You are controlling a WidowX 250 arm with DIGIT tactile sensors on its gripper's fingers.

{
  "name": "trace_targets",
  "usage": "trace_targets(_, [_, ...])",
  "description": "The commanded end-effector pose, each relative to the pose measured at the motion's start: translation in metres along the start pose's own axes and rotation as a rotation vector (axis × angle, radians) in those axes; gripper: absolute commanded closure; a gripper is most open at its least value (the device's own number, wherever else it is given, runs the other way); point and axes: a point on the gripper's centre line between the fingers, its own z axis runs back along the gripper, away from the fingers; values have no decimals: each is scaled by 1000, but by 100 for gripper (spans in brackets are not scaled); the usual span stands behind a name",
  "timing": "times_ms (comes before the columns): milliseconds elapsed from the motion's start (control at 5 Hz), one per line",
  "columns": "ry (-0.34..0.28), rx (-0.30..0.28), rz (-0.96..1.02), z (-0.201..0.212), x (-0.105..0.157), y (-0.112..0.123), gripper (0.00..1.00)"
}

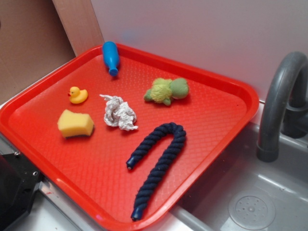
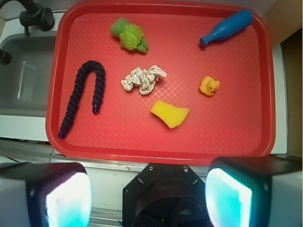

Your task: Grab the blue bottle.

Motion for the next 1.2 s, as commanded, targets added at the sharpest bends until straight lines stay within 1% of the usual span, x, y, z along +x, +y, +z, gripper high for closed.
trace_targets(0, [0, 0, 0, 0, 0, 0, 0])
trace_targets(200, [-95, -42, 214, -9, 35, 11, 0])
trace_targets(400, [-193, -17, 335, -23, 70, 34, 0])
trace_targets(600, [-265, 41, 434, -42, 97, 61, 0])
trace_targets(800, [-320, 102, 532, -69, 121, 92, 0])
trace_targets(1000, [-347, 147, 574, -96, 137, 107, 0])
